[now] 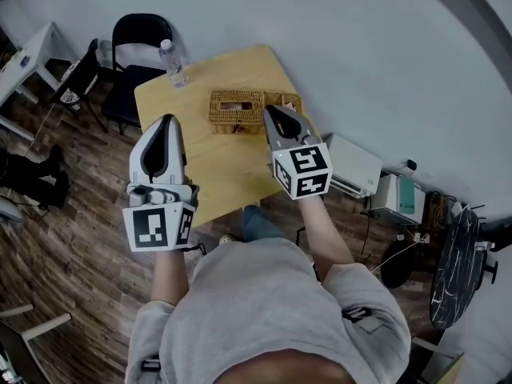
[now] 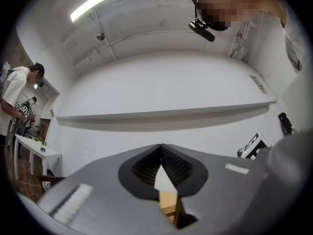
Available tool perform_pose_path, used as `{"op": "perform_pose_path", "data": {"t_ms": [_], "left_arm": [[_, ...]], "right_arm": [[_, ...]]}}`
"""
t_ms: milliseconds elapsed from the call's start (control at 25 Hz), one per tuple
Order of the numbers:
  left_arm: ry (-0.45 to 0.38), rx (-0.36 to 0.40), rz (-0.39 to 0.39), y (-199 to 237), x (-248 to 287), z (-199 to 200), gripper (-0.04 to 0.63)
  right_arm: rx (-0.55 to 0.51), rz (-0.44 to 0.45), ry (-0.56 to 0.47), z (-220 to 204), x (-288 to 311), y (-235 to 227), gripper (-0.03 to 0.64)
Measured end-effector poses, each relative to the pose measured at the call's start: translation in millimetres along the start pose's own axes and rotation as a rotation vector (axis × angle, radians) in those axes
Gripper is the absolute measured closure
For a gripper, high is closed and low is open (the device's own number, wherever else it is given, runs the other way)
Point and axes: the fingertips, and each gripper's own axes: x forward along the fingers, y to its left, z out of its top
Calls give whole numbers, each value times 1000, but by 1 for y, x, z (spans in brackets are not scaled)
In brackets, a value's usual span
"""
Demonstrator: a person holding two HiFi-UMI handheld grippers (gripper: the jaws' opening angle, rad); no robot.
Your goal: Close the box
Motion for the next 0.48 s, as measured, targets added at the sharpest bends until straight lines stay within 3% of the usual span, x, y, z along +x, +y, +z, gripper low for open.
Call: {"op": "perform_pose_path", "data": {"t_ms": [480], "left_arm": [[-18, -6, 8, 0, 0, 5, 537]], "right_arm": [[-29, -70, -101, 36, -40, -13, 598]]}}
